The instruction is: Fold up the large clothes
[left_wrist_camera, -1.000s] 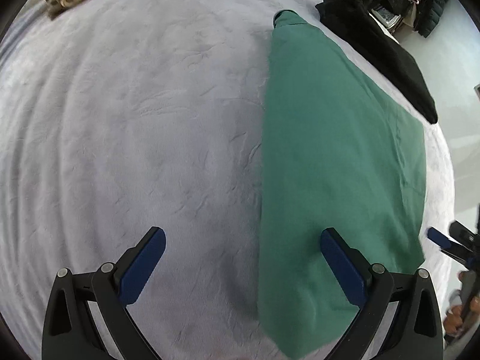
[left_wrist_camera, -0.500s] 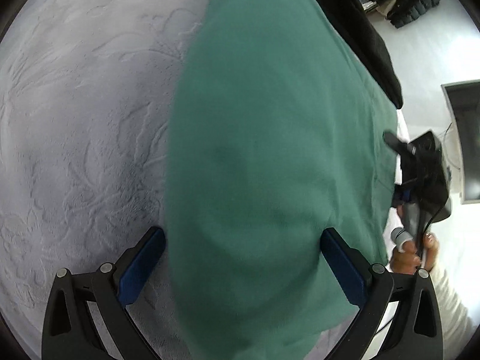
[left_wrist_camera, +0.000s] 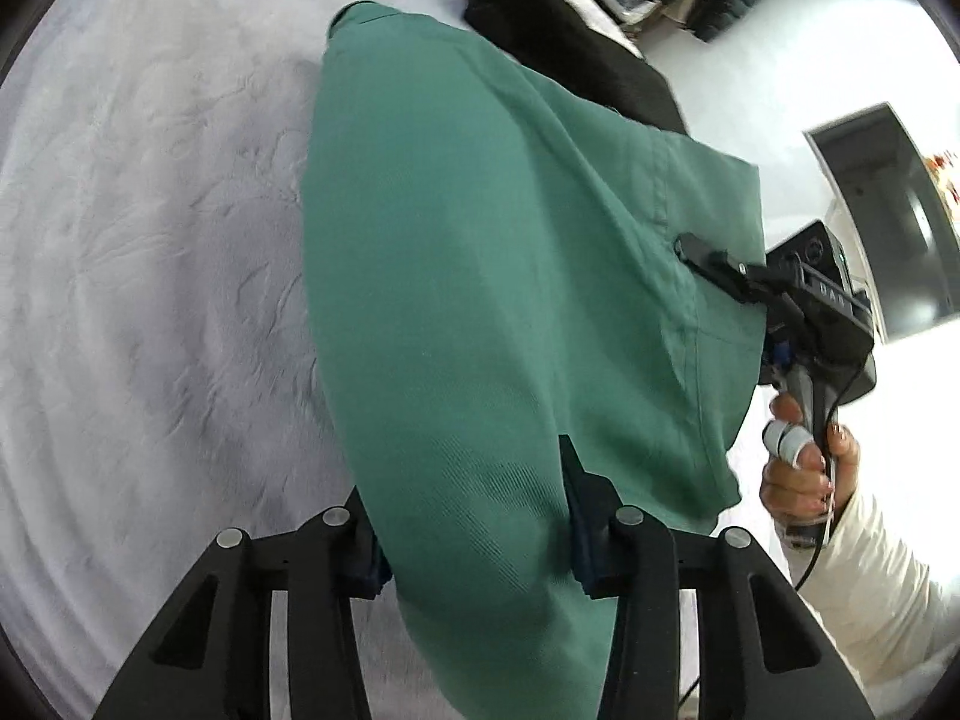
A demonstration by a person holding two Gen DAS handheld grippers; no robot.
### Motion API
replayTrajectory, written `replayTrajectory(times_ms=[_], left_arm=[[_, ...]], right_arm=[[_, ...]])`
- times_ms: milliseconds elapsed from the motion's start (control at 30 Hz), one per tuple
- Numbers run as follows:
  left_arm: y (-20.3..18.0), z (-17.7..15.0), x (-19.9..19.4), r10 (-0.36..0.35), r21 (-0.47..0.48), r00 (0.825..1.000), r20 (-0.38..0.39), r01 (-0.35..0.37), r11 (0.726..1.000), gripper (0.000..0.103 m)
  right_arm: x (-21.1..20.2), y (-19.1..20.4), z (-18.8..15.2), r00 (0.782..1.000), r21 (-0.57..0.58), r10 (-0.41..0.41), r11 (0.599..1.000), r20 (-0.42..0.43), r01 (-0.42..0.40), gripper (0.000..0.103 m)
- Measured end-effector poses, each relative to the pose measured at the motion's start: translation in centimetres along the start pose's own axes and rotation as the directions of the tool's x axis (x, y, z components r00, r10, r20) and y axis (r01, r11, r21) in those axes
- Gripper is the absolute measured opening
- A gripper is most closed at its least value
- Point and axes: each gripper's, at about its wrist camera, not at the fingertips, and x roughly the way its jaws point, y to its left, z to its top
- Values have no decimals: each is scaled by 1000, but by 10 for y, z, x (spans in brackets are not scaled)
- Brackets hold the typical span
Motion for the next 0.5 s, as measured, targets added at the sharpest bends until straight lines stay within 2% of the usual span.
replayTrajectory(times_ms=[133, 233, 400, 500], left_arm=[[6, -31, -35, -11, 29, 1000, -4, 11, 1000, 46], [15, -66, -67, -10, 43, 1000, -29, 11, 999, 46], [39, -134, -120, 48, 49, 996, -78, -45, 998, 46], [59, -167, -129, 69, 12, 993, -99, -68, 998, 46]], right_arm=[[-2, 22, -45, 1000, 21, 27, 999, 5, -27, 16], [4, 35, -89, 999, 35, 42, 999, 2, -42, 16], [28, 45, -167, 997, 89, 71, 994, -16, -69, 16], [50, 37, -213, 996, 152, 83, 985, -34, -77, 16]])
